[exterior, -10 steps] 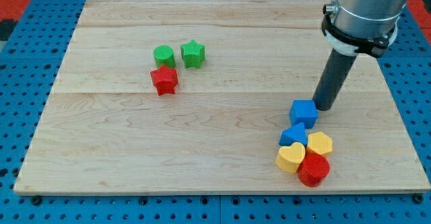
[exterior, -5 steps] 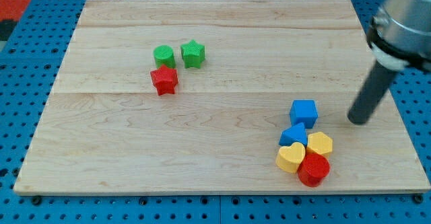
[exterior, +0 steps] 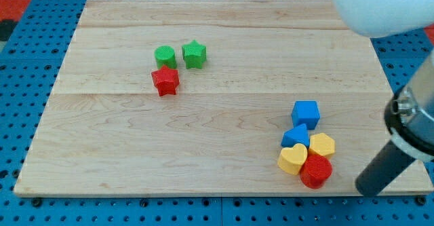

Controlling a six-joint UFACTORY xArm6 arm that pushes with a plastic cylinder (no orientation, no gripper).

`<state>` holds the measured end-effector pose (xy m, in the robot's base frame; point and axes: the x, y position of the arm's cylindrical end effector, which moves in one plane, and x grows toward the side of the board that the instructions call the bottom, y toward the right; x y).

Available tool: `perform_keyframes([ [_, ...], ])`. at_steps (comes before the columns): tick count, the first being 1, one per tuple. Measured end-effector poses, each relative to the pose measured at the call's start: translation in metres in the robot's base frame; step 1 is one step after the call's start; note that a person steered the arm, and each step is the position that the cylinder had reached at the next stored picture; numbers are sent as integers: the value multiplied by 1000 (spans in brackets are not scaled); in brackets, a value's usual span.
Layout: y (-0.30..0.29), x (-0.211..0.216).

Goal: Push the red circle below the blue cube

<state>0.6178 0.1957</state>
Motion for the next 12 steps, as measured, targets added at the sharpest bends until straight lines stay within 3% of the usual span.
perform_keyframes([
  [2, -21, 0],
  [4, -1, -15],
  [5, 1, 0],
  [8, -58, 0],
  [10, -65, -46],
  [11, -75, -9],
  [12, -93, 1],
])
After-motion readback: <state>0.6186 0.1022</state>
